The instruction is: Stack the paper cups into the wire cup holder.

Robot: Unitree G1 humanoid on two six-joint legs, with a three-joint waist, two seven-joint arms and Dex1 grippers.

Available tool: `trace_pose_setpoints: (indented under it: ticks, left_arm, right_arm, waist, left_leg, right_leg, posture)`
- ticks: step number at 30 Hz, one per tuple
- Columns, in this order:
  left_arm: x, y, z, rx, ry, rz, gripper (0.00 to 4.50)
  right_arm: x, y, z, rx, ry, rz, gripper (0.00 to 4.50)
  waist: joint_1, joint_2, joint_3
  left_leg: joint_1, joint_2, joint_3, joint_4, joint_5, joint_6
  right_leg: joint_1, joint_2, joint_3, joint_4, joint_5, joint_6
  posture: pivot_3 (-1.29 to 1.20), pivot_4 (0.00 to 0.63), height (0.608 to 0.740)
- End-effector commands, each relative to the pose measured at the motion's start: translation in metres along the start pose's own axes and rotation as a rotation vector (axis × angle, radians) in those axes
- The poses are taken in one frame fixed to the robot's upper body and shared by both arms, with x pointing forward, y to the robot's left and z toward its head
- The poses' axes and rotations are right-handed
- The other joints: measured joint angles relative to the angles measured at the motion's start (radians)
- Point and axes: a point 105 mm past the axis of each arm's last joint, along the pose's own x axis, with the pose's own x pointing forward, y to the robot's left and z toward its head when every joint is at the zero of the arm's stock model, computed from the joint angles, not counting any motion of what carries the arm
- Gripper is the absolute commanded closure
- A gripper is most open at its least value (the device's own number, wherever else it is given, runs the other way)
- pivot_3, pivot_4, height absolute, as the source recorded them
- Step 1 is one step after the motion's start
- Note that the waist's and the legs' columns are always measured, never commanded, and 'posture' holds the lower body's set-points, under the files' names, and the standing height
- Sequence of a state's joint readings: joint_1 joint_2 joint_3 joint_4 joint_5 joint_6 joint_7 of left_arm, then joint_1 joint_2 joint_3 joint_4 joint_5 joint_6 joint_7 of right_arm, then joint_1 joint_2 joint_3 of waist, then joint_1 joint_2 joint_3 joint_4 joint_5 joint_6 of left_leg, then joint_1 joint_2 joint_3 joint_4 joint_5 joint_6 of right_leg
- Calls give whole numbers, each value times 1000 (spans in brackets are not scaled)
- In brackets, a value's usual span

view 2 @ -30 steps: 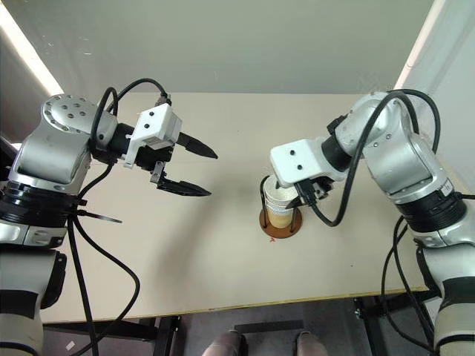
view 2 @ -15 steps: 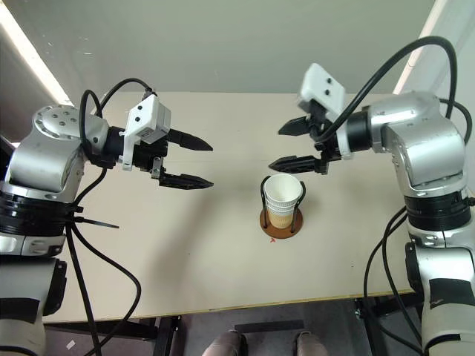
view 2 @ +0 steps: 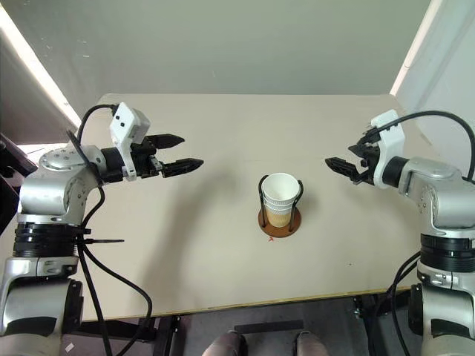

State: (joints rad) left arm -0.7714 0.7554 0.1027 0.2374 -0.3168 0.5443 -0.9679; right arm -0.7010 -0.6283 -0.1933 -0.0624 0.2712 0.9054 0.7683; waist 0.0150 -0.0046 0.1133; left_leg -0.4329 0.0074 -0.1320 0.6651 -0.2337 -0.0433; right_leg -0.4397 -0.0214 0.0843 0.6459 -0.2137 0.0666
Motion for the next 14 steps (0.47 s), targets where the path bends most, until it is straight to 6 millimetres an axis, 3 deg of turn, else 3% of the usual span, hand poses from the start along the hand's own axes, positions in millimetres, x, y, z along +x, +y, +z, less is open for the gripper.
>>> trace_pose_setpoints:
  ticks: [1, 8, 14]
  left_arm:
    - [-6, 2, 3, 12, -42, 44, 0]
    - [-6, -5, -11, -9, -45, 80, 0]
    - [-8, -9, -14, -22, -52, 97, 0]
  right_arm:
    - [-6, -13, 3, -56, -74, -98, 384]
    - [-4, -32, -31, -20, -28, -189, 384]
    - [-1, -42, -38, 3, -11, -198, 384]
  waist:
    - [0, 0, 0]
    - [3, 0, 0]
    - [3, 0, 0]
  left_leg:
    - [0, 0, 0, 0, 0, 0]
    - [0, 0, 0, 0, 0, 1]
    - [4, 0, 0, -1, 0, 1]
  right_leg:
    - [0, 0, 0, 0, 0, 0]
    - [1, 0, 0, 0, 1, 0]
    - [3, 0, 0, 0, 2, -1]
  posture:
    - [0, 150, 740]
    - [0, 150, 740]
    - [0, 150, 740]
